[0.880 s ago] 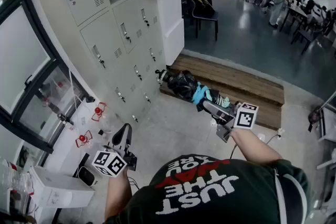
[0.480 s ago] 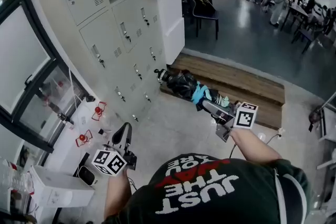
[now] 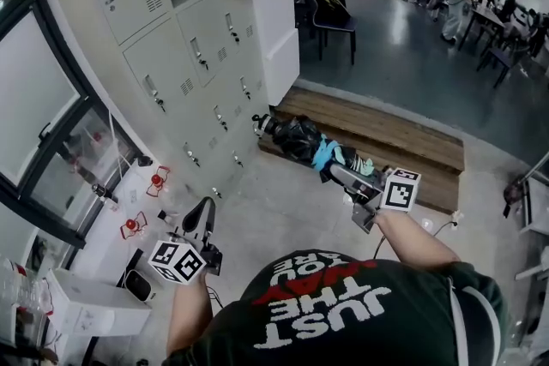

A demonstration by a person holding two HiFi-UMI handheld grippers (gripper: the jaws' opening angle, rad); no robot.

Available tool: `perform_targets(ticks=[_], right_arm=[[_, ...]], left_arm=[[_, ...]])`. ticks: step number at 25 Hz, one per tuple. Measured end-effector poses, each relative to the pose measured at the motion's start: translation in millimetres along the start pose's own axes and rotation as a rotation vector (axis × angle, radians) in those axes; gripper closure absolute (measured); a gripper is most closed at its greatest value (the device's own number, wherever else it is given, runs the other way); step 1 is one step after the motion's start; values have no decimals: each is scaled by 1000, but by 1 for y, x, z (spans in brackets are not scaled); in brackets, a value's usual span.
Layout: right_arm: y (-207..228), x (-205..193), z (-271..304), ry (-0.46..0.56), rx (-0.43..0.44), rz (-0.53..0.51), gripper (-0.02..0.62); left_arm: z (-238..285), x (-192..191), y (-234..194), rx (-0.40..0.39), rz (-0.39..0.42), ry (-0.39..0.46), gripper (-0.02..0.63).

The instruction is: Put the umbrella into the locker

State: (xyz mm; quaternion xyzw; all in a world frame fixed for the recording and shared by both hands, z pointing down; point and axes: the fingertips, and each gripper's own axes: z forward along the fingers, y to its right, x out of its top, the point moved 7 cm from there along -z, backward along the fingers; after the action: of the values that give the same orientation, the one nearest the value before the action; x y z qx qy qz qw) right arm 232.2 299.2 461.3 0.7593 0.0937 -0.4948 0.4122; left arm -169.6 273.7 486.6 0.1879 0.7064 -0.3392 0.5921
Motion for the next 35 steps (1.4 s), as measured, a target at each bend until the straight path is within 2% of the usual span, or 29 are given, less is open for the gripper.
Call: perform_targets(ticks=[13,21,29,32,35], right_arm=[[41,46,-72,-24,44,-31,336],[70,38,-72,-13,75,-2,336],[116,34,50,-33,62,11,336],[136,30,114,-16,58,-5,336],[156,31,194,27,40,4,336]], left_arm=[[63,-32,75,25,-46,-13,594],[65,-50,74,65,-45,-37,594],[104,-44,-47,68,-94,-38,594],[132,-38,-122,15,-86,-18,594],[169,-12,-203,-56,-78,-7,594]])
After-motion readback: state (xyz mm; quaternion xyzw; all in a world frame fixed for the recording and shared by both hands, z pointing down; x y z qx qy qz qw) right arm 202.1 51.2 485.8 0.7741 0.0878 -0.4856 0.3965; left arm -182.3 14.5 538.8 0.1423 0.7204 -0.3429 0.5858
